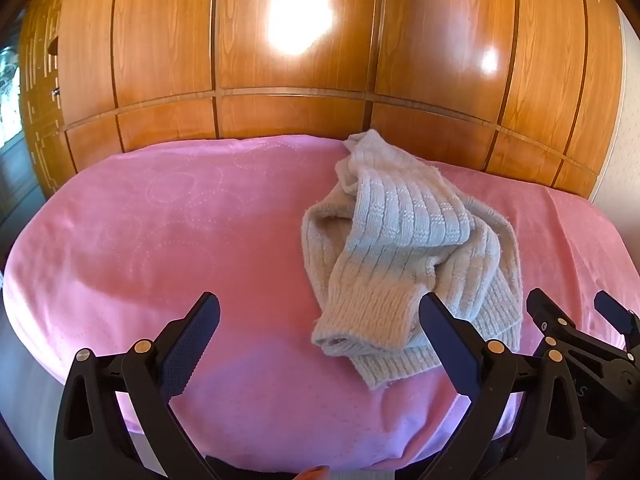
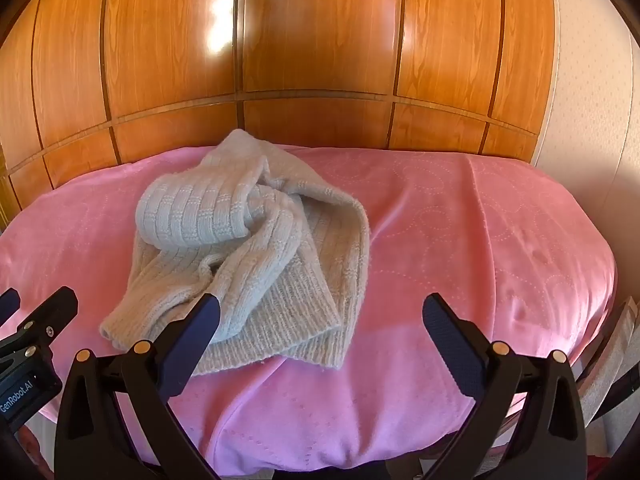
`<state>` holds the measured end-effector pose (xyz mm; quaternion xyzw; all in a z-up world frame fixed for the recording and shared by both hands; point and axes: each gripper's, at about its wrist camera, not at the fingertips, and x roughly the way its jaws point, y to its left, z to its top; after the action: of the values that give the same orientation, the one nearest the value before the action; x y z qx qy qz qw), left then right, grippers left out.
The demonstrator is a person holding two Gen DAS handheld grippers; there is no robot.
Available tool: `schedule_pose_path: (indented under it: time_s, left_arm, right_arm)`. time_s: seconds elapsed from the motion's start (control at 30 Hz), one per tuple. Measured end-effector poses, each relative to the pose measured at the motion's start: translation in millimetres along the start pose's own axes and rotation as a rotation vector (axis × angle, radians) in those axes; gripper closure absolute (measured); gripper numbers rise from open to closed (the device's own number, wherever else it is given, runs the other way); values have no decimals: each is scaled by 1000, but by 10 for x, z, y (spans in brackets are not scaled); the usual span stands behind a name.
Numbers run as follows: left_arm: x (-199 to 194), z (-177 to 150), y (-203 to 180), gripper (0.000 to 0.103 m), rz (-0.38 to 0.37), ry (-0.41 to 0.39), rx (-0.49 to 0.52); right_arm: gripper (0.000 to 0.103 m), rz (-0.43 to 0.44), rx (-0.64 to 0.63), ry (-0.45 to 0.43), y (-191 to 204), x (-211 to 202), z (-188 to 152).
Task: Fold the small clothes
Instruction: 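Reach into the crumpled cream sweater and grasp it with the right tool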
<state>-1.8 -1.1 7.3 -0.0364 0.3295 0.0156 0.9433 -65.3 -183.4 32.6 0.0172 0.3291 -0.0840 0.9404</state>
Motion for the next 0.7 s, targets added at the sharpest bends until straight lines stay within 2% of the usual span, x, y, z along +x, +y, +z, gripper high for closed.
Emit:
schedule_pose_path:
  time_s: [0.37,0.57,0.63,0.67,0.7]
  left_arm:
    - [55,-17,57,4,-14,26,-14]
    - [228,-8,332,4,-40,94,-77]
    - [284,-15,455,4,-43,111,-93]
    - [308,-19,502,4,-39,116,-91]
    - [321,-23,541,6,-36,117,-88]
  right_arm:
    - [2,2,13,23,-86,119,-12]
    - [2,103,22,36,-135,169,43]
    - [12,145,4,41,-96,196,93]
    - [28,169,-17,48,-49,212,122]
    - [37,172,-63,47,60,262,131]
